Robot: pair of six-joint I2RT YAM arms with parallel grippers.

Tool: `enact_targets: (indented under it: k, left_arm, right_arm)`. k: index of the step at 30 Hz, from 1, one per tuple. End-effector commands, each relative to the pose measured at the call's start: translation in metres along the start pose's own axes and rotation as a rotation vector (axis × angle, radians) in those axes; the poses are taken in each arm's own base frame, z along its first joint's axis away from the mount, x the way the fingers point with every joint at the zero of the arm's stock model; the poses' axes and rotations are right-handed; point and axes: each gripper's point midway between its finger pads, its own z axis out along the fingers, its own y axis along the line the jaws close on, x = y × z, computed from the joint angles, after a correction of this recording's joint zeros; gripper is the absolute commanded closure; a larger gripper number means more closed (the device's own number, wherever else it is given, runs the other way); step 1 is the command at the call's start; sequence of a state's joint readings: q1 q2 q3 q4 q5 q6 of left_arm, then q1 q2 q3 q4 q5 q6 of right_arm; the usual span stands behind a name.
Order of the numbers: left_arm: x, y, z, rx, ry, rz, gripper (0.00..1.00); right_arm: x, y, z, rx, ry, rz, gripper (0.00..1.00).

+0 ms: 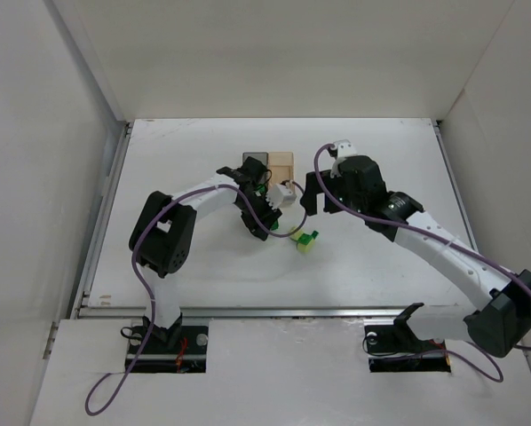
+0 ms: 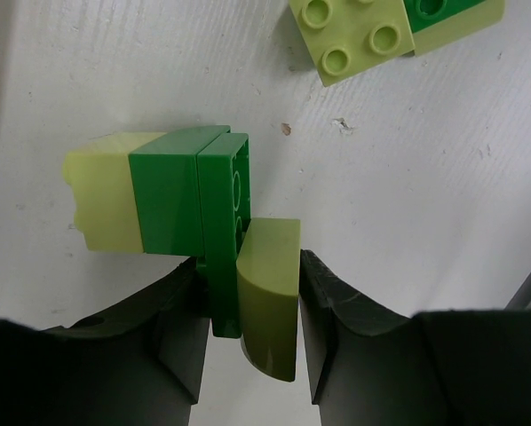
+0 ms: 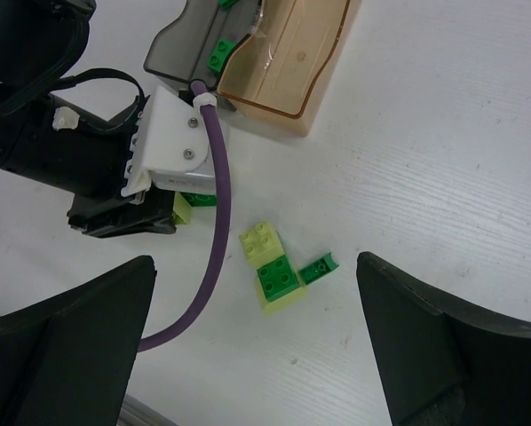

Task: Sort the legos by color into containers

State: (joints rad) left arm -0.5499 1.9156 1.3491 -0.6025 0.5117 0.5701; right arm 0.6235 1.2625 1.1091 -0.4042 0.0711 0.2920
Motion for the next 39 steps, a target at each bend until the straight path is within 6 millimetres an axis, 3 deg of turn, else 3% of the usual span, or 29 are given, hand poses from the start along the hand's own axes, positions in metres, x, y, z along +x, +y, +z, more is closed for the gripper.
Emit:
enact_targets:
  k: [1, 5, 6, 8, 11, 12, 14, 15, 20, 25, 31, 35, 36, 37, 39]
  left_arm:
    - [-0.018, -0.005, -0.02, -0.016, -0.045, 0.058, 1.0]
    - [-0.028, 0.002, -0.055, -0.149, -0.097, 0.219, 1.0]
    - [-0.032, 0.001, -0.073, -0.201, -0.131, 0.277, 1.0]
    - [-0.037, 0.01, -0.089, -0.305, -0.164, 0.413, 1.0]
    - [-0.056, 0.005, -0.13, -0.449, -0.284, 0.572, 1.0]
    - [-0.073, 0.008, -0.145, -0.526, -0.354, 0.629, 1.0]
    - [-0.079, -0.003, -0.163, -0.603, -0.432, 0.722, 1.0]
    - [-0.094, -0.007, -0.176, -0.661, -0.503, 0.775, 1.0]
    - [-0.102, -0.024, -0.188, -0.739, -0.57, 0.893, 1.0]
    - [-0.103, -0.028, -0.185, -0.759, -0.57, 0.944, 1.0]
    - [-0.117, -0.045, -0.196, -0.734, -0.666, 0.992, 1.0]
    - [-0.109, -0.058, -0.183, -0.679, -0.682, 1.085, 1.0]
    - [-0.111, -0.06, -0.188, -0.706, -0.697, 1.109, 1.0]
    - [-0.106, -0.063, -0.177, -0.684, -0.691, 1.127, 1.0]
    - [-0.106, -0.064, -0.18, -0.701, -0.693, 1.151, 1.0]
  right_arm:
    - [-0.022, 0.001, -0.022, 0.004, -0.087, 0.018, 0.0]
    - [-0.052, -0.003, -0.052, 0.007, -0.187, 0.039, 0.0]
    - [-0.058, -0.003, -0.061, -0.005, -0.21, 0.044, 0.0]
    - [-0.072, 0.007, -0.071, -0.068, -0.243, 0.032, 0.0]
    - [-0.077, 0.028, -0.076, -0.178, -0.238, -0.013, 0.0]
    - [-0.081, 0.033, -0.076, -0.203, -0.235, -0.017, 0.0]
    - [-0.083, 0.043, -0.065, -0.246, -0.22, -0.023, 0.0]
    - [-0.081, 0.051, -0.064, -0.289, -0.2, -0.03, 0.0]
    - [-0.106, 0.085, -0.058, -0.449, -0.229, 0.008, 0.0]
    - [-0.109, 0.105, -0.05, -0.537, -0.199, 0.038, 0.0]
    - [-0.097, 0.105, -0.023, -0.528, -0.128, 0.077, 0.0]
    - [-0.091, 0.109, -0.012, -0.552, -0.101, 0.086, 0.0]
    - [-0.091, 0.112, -0.01, -0.567, -0.098, 0.082, 0.0]
    - [-0.091, 0.112, -0.01, -0.568, -0.098, 0.082, 0.0]
    - [-0.091, 0.112, -0.007, -0.568, -0.098, 0.082, 0.0]
